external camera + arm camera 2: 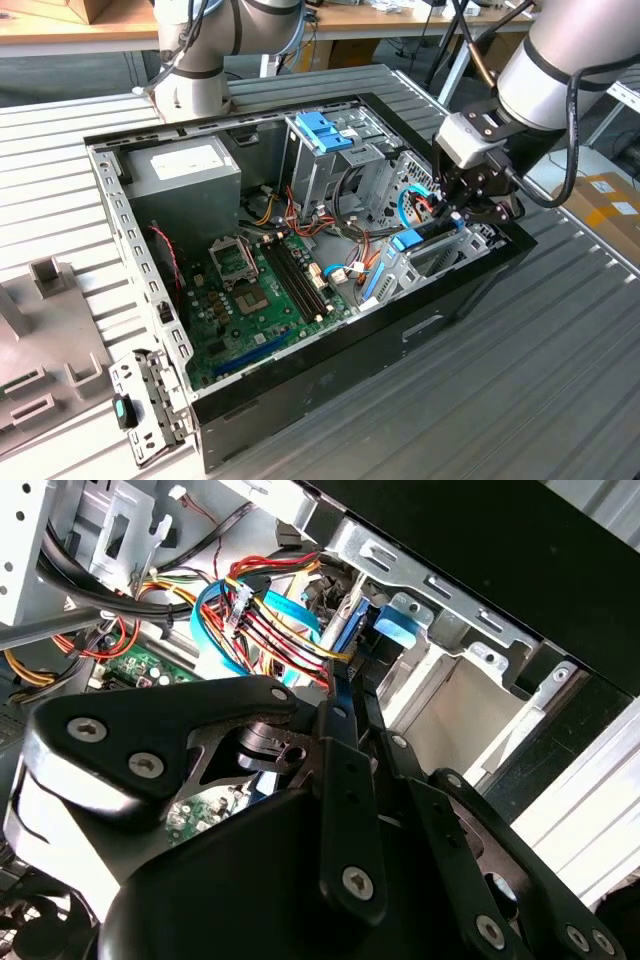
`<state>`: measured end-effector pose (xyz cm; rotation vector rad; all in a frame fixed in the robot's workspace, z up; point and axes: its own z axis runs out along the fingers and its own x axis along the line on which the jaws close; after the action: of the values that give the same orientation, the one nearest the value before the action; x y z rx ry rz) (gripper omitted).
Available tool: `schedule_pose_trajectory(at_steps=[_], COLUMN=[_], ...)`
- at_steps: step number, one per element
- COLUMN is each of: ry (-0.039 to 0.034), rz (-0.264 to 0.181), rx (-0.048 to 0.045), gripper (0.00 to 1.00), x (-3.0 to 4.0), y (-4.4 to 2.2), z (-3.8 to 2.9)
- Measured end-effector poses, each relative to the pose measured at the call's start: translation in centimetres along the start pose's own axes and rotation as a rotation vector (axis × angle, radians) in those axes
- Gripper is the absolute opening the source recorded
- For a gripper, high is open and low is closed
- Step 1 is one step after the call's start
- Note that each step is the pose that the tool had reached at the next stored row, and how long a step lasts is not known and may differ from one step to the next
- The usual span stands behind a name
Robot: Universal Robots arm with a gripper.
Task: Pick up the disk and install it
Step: 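Insert the first disk wire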
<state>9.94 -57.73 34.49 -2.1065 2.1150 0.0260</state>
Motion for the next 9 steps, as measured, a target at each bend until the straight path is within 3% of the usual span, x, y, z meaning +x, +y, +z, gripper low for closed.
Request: schedule_pose_trajectory(at_steps=[9], ry=[-0.0002], rz=[-0.002], rx=[-0.0002], gripper=[0.17], x=[-0.13], y=[0.01], z=[0.08])
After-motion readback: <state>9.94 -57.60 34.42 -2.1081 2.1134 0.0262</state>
